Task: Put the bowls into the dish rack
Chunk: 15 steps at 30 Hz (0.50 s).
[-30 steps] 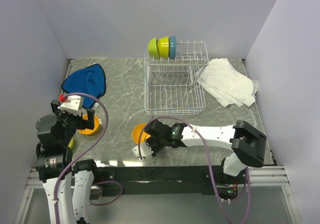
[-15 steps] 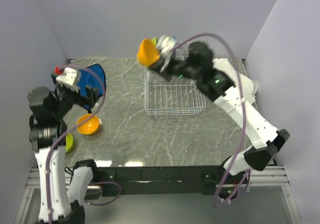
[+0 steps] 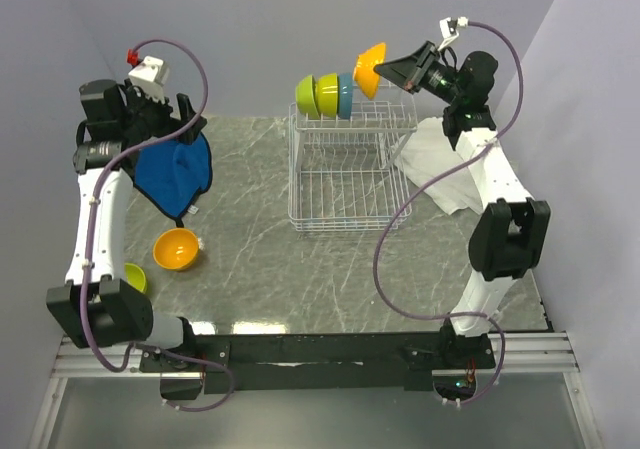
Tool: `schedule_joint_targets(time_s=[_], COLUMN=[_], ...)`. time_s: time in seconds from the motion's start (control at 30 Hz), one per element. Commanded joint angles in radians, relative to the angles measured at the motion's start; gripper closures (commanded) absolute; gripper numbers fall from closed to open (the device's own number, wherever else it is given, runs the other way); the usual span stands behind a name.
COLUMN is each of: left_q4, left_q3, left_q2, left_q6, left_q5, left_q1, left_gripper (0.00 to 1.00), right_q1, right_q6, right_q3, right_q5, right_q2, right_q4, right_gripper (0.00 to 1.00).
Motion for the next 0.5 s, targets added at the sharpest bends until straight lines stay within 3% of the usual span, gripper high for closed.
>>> schedule_joint_targets(time_s=[0.0, 0.27, 0.47], left_q4=[-0.098, -0.203, -0.259], left_q3=[0.148, 0.245, 0.208], left_q2=[0.044, 0.156, 0.141], left_q6=[0.119, 0.264, 0.350], left_q5=[-0.030, -0.135, -0.253], left_q1=[-0.004, -0.009, -0.056], left_gripper=[0.03, 0.03, 0.03], right_q1=[-0.040, -0.065, -0.091], right_q6=[0.297, 0.420, 0.464], right_q3=[-0.010, 0.034, 0.108], right_q5=[-0.082, -0.111, -0.149], right_q2=[0.027, 0.159, 0.261], right_q4=[0.311, 0.454, 0.478], right_gripper=[1.00, 1.00, 1.00])
